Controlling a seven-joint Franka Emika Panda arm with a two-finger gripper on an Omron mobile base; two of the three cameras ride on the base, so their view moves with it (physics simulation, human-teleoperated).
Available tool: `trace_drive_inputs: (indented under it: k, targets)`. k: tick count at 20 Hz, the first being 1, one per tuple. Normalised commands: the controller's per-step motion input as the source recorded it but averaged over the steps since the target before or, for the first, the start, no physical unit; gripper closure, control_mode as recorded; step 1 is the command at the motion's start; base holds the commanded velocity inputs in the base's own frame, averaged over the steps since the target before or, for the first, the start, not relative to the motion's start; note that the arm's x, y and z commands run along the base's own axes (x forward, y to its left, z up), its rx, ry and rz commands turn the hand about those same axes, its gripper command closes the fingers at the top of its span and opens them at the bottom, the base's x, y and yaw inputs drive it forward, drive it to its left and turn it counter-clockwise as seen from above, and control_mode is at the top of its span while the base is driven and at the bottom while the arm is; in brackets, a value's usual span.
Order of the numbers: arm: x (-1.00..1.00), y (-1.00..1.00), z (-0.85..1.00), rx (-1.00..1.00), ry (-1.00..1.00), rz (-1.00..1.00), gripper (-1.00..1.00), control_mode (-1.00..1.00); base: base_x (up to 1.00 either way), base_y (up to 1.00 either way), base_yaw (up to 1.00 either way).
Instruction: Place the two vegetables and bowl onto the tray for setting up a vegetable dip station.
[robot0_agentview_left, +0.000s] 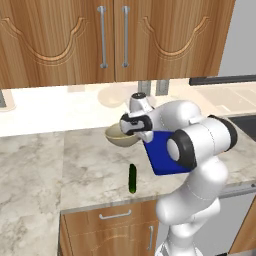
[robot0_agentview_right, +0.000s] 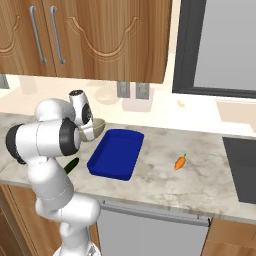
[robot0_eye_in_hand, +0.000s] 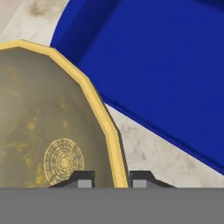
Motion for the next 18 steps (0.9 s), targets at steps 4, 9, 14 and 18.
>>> trace_drive_inputs:
  k: [4, 9, 14, 18]
  targets:
    - [-0.23, -0.16, 0.17, 0.05, -0.06, 0.03, 1.0, -1.0, 0.0, 0.0, 0.0]
    - [-0.15, -0.37, 0.07, 0.05, -0.09, 0.07, 1.0, -1.0, 0.0, 0.0, 0.0]
    - [-0.02, -0.42, 0.1, 0.03, -0.02, 0.08, 1.0, -1.0, 0.0, 0.0, 0.0]
    - [0.0, -0.52, 0.12, 0.0, 0.0, 0.1, 1.0, -1.0, 0.0, 0.0, 0.0]
